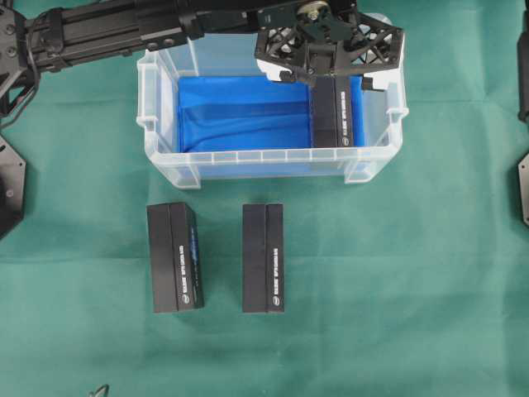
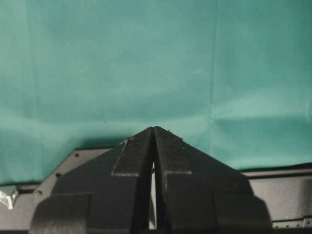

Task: Take the box out of the case with the left arm.
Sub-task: 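Move the open left gripper over the right black box in the case, then lower the left gripper around the right box and close on it, then lift the right box up out of the case with the left gripper, then carry the box forward and lower it onto the table right of the others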

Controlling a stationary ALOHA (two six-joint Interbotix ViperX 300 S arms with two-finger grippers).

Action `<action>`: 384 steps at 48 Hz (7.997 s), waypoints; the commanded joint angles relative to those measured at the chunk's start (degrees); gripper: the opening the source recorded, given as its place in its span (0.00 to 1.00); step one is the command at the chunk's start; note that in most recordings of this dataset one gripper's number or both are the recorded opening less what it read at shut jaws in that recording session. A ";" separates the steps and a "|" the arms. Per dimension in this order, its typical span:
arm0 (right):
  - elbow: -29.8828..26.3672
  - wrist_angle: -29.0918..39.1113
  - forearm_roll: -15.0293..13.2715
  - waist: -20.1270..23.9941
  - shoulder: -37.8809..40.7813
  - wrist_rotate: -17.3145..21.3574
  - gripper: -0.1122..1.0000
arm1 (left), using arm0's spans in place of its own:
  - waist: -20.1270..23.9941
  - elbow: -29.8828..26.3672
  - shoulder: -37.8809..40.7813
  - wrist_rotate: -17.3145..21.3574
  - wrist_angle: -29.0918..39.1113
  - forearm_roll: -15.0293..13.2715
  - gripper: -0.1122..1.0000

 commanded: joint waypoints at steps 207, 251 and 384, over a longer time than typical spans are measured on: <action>-0.53 -0.26 -0.09 0.00 -0.09 0.00 0.10 | -0.09 6.59 -7.73 -3.16 -5.63 0.09 0.68; -0.53 -0.09 -0.26 -0.09 -0.09 0.00 0.10 | 0.26 -22.50 -8.00 -1.32 16.08 1.23 0.68; -0.44 -0.53 -0.26 -0.09 0.35 -0.26 0.10 | -20.30 -15.03 -8.88 -26.72 15.64 4.66 0.68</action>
